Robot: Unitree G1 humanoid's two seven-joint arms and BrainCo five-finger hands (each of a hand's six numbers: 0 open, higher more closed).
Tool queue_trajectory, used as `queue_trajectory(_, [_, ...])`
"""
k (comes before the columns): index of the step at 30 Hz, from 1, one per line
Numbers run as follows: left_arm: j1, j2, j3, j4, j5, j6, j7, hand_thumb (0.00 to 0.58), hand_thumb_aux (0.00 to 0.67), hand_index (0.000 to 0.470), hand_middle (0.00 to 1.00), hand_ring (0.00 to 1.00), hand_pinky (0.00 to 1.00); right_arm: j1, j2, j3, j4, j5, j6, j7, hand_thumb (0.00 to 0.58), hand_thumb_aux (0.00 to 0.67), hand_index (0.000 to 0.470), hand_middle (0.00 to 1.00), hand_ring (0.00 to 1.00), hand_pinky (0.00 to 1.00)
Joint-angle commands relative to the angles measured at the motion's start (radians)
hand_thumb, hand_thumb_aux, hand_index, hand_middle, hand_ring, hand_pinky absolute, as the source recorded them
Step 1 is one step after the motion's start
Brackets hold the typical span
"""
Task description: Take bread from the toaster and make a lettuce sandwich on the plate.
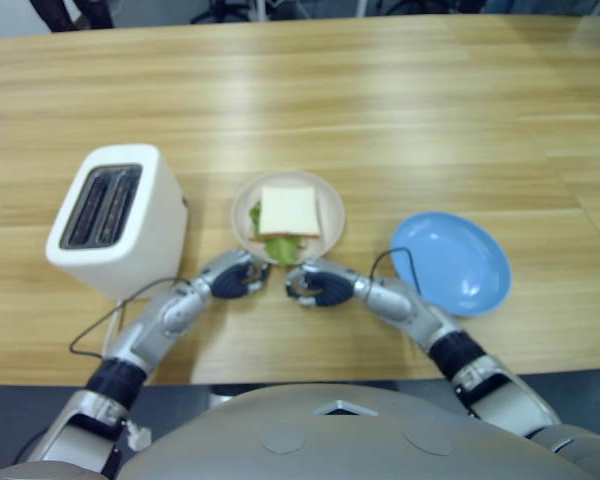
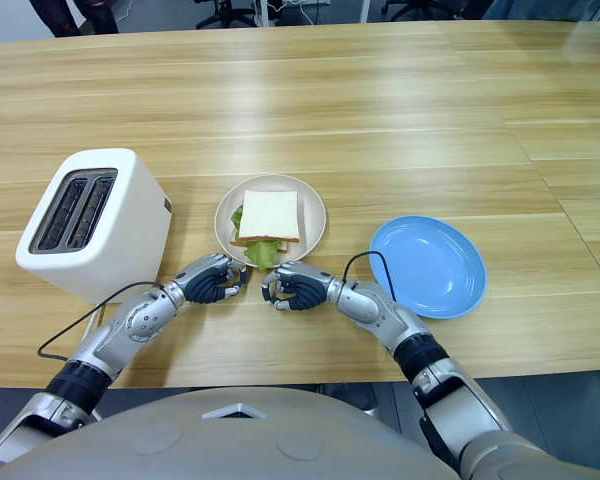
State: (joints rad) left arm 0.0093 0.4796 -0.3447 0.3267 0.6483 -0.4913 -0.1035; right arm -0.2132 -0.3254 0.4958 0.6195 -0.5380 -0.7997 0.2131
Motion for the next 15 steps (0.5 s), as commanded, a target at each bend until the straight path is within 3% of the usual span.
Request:
queue_trajectory(1, [-0.014, 0.005, -0.034, 0.088, 0.058, 0.047, 0.032, 0.580, 0.670, 0.460, 1.00, 1.00, 1.00, -0.061, 0.010, 0.016, 0.097, -0.071, 0.025, -0.076, 0.580, 0.670, 0.460, 1.00, 1.00, 1.00])
queue_trajectory(15, [-0.291, -0.088, -0.047, 0.291, 0.095, 0.089, 0.244, 0.580, 0.670, 0.460, 1.00, 1.00, 1.00, -0.437, 0.094, 0.082, 0.502, -0.241, 0.146, -0.436, 0.580, 0.670, 0.460, 1.00, 1.00, 1.00])
